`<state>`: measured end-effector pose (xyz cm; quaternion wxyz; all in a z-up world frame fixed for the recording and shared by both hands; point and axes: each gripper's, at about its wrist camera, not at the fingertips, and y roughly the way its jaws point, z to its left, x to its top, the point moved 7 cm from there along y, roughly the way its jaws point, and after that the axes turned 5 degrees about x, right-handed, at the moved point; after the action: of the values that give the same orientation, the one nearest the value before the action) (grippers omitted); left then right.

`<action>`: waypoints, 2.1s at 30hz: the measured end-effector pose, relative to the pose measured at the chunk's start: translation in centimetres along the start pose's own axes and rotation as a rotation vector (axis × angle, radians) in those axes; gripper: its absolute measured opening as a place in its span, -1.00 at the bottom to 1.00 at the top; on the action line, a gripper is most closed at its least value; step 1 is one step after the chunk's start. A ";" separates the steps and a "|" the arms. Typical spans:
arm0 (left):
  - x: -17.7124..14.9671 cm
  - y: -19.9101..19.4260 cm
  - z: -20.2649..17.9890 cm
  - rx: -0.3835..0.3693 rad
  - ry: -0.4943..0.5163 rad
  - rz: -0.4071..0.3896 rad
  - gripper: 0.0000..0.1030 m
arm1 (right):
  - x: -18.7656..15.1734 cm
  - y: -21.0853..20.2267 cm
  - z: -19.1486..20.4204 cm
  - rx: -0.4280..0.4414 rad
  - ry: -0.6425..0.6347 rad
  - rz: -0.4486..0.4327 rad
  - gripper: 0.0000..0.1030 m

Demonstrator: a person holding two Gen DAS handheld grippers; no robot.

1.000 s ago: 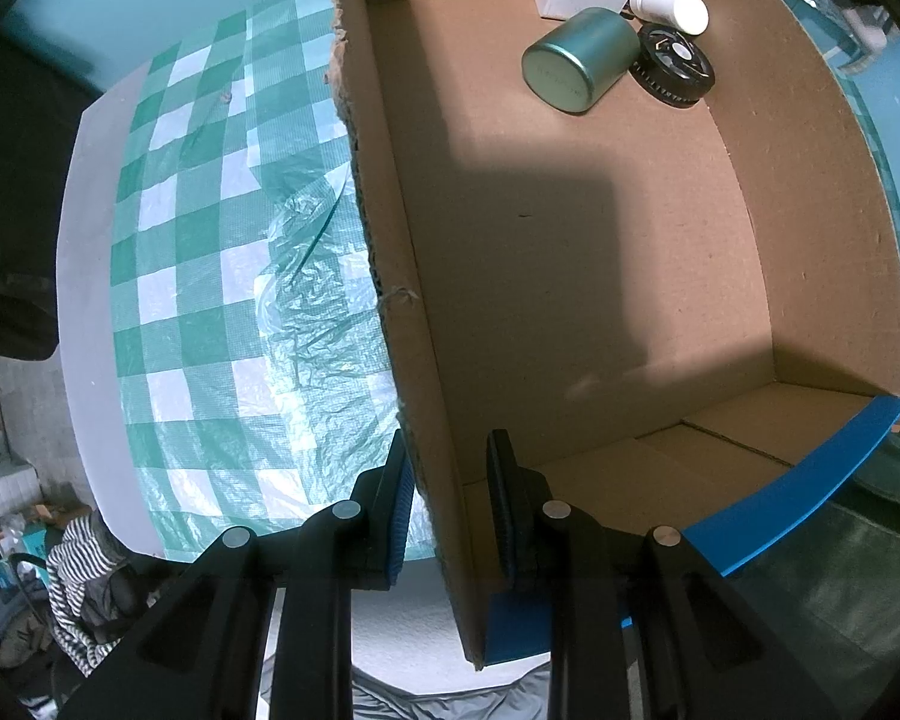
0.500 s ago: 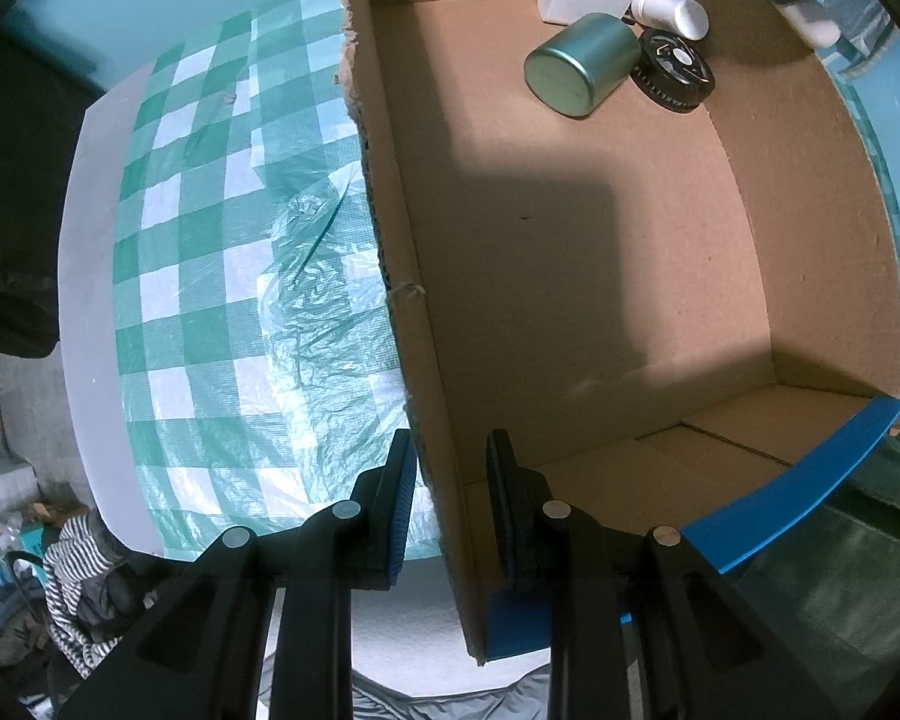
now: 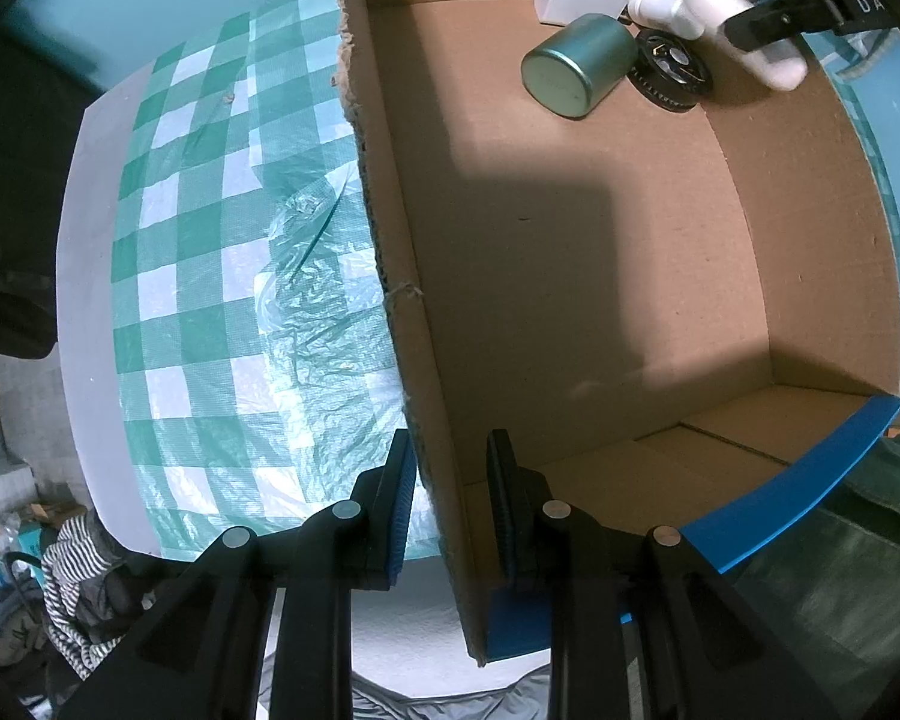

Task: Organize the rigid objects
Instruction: 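Carry the oval case into the box and open the right gripper, then move the right gripper back over the small white square item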

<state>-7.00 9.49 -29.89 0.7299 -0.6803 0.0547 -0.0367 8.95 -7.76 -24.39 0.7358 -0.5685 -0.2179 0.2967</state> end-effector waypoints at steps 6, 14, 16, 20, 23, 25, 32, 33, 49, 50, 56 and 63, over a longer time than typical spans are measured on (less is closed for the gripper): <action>0.0 0.1 0.0 0.002 0.004 -0.001 -0.54 | 0.1 -0.7 -0.2 -0.013 0.009 -0.021 -0.27; -0.1 0.1 -0.1 0.003 0.004 0.000 -0.54 | -0.1 -2.7 0.1 -0.025 -0.010 -0.056 -0.06; -0.1 0.1 -0.2 0.004 0.005 0.001 -0.54 | -0.2 -3.2 0.1 -0.031 -0.017 -0.065 -0.05; -0.1 0.0 -0.4 0.008 0.009 0.002 -0.54 | -0.3 -4.0 0.0 -0.036 -0.023 -0.082 -0.05; -0.1 0.0 -0.5 0.009 0.008 0.003 -0.54 | -0.6 -4.6 -0.1 -0.037 -0.024 -0.094 -0.05; -0.1 0.0 -0.5 0.008 0.008 0.003 -0.54 | -0.8 -5.1 -0.1 -0.038 -0.025 -0.104 -0.05; -0.1 -0.1 -0.6 0.007 0.007 0.005 -0.54 | -2.0 -6.7 -0.3 -0.038 -0.023 -0.130 -0.05; 0.0 -0.2 -0.7 0.008 0.007 0.005 -0.54 | -2.2 -6.9 -0.4 -0.040 -0.025 -0.133 -0.05; 0.0 -0.2 -0.3 0.012 0.010 0.013 -0.54 | -7.4 -7.6 -3.6 -0.042 0.036 -0.132 -0.05; 0.0 -0.2 -0.3 0.013 0.013 0.013 -0.54 | -7.7 -7.4 -3.7 -0.038 0.037 -0.129 -0.05; 0.0 -0.4 -0.3 0.015 0.009 0.012 -0.54 | -10.1 -5.1 -3.7 -0.014 0.022 -0.091 -0.05; -0.1 -0.4 -0.3 0.012 0.005 0.012 -0.54 | -12.4 -1.7 -2.7 0.014 -0.024 -0.051 -0.05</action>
<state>-7.12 9.12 -29.49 0.7342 -0.6753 0.0605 -0.0343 2.05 -18.44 -23.25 0.7444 -0.5540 -0.2390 0.2859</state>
